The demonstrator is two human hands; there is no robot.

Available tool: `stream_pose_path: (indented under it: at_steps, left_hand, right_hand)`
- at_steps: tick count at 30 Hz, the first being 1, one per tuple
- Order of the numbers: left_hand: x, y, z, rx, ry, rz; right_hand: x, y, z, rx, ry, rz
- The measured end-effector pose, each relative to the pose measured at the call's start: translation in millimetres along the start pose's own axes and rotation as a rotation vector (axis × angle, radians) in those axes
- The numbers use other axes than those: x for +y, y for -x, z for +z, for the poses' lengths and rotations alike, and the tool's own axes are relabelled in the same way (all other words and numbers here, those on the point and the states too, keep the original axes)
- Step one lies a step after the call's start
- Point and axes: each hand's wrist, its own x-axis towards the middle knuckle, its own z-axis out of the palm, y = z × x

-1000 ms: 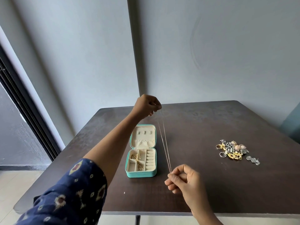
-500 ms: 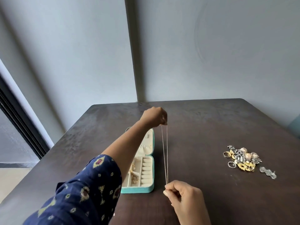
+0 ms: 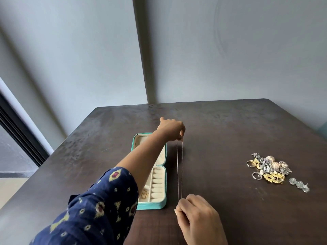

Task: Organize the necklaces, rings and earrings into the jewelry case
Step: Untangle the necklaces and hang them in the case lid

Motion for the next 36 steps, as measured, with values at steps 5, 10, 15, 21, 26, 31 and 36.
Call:
stream_pose_path:
  at_steps: [5, 10, 15, 21, 26, 31, 36]
  left_hand:
    - [1, -1, 4, -0.031, -0.015, -0.003]
    - [3, 1, 6, -0.039, -0.022, -0.012]
    - [4, 3, 6, -0.031, -0.046, -0.024]
    - [7, 9, 4, 0.067, -0.054, -0.038]
    - [7, 27, -11, 0.249, 0.103, -0.065]
    - [8, 74, -28, 0.429, 0.439, -0.159]
    - [2, 122, -21, 0.545, 0.811, -0.227]
  right_hand:
    - [1, 2, 1, -0.011, 0.004, -0.031]
    - [3, 3, 3, -0.036, -0.046, -0.013]
    - [4, 4, 3, -0.095, -0.099, 0.008]
    - [1, 3, -2, -0.185, -0.135, 0.063]
    - [-1, 1, -8, -0.192, -0.171, 0.096]
    - [-3, -1, -16, -0.240, -0.215, 0.131]
    - [4, -3, -18, -0.254, -0.263, 0.177]
